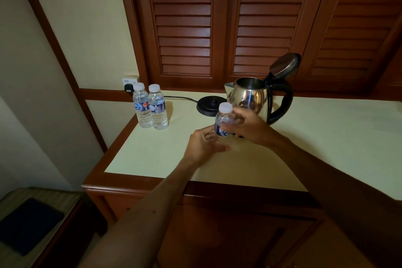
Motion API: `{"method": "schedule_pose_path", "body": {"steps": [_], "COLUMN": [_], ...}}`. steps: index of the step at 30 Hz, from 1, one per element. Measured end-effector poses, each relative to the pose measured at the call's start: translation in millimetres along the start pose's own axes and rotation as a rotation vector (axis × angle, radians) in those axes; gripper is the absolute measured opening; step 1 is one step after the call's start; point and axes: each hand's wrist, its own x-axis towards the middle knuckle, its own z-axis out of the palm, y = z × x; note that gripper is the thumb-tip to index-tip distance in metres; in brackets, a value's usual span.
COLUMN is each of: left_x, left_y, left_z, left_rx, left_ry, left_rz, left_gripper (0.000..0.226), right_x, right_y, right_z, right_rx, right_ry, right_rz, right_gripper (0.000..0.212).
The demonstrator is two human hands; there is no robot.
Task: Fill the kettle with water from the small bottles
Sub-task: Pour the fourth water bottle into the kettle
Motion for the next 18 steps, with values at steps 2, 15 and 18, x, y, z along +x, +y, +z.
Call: {"method": "schedule_pose_path", "body": {"steps": [2, 15, 18], "left_x": [-1, -3, 14], "left_y": [3, 12, 26], "left_z": [2, 46, 97], "left_rx": [-0.03, 1.022, 1.049], "left_ry": [-0.007, -0.095, -0.232], "left_rz": [-0.001, 0.229, 0.411], "left_gripper": [0.05, 0.03, 0.031], "right_x": [-1, -82, -111], "right_y": [0, 47, 74], "right_z": [2, -82, -129], "right_rx": [0.027, -0.19, -0.239], "right_ry": [0.004, 0.335, 0.395], "right_rz": [0.007, 0.041, 0.162], "right_gripper": [0.052, 0.049, 0.058]}}
